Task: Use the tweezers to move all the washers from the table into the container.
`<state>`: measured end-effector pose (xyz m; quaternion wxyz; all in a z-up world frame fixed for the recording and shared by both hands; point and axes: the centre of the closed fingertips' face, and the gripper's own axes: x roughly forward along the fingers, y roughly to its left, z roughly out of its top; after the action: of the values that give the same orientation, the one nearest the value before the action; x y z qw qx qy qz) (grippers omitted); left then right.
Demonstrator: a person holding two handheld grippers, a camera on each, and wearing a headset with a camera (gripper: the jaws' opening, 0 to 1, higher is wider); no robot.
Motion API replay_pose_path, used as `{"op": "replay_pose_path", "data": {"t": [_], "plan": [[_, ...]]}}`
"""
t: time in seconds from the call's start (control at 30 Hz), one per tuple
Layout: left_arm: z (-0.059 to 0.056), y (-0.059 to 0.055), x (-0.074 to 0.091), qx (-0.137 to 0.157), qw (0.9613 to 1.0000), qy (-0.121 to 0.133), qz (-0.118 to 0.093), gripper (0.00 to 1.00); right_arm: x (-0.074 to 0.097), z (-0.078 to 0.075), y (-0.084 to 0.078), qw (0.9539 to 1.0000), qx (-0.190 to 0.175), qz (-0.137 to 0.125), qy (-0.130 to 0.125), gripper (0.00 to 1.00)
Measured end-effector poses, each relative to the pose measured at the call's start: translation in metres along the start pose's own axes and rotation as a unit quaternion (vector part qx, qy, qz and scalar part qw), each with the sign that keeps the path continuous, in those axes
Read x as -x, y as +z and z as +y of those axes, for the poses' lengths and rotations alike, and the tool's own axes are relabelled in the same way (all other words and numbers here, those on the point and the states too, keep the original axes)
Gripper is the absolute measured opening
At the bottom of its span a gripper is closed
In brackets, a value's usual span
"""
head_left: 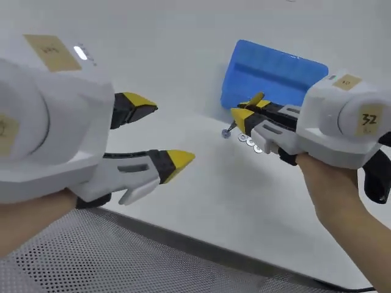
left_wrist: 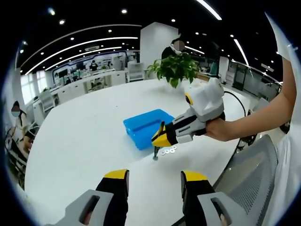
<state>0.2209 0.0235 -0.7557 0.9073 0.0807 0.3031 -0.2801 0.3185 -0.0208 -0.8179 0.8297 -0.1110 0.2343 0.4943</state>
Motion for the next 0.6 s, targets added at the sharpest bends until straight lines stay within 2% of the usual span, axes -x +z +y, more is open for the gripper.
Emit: {"op": "replay_pose_path", "data": {"t": [0.07, 0.2, 0.27, 0.33, 0.6], "plan": [[0.000, 0.000, 0.000, 0.001, 1.0000, 0.001, -0.001, 0.44, 0.000, 0.002, 0.000, 0.9998, 0.020, 0.002, -0.001, 0.03], [0.000, -0.001, 0.002, 0.006, 1.0000, 0.005, 0.000, 0.47, -0.002, 0.002, 0.000, 0.9995, 0.032, 0.003, -0.002, 0.03], [0.000, -0.003, 0.004, 0.008, 0.9999, 0.008, 0.005, 0.50, -0.003, 0.001, -0.003, 0.9986, 0.050, 0.016, -0.005, 0.03], [-0.001, -0.006, 0.006, 0.010, 0.9999, 0.010, 0.008, 0.50, -0.005, 0.001, 0.000, 0.9988, 0.047, 0.010, -0.008, 0.03], [0.000, -0.013, 0.016, 0.023, 0.9993, 0.027, 0.009, 0.53, -0.004, 0.001, 0.000, 0.9989, 0.042, 0.020, -0.005, 0.02]]}}
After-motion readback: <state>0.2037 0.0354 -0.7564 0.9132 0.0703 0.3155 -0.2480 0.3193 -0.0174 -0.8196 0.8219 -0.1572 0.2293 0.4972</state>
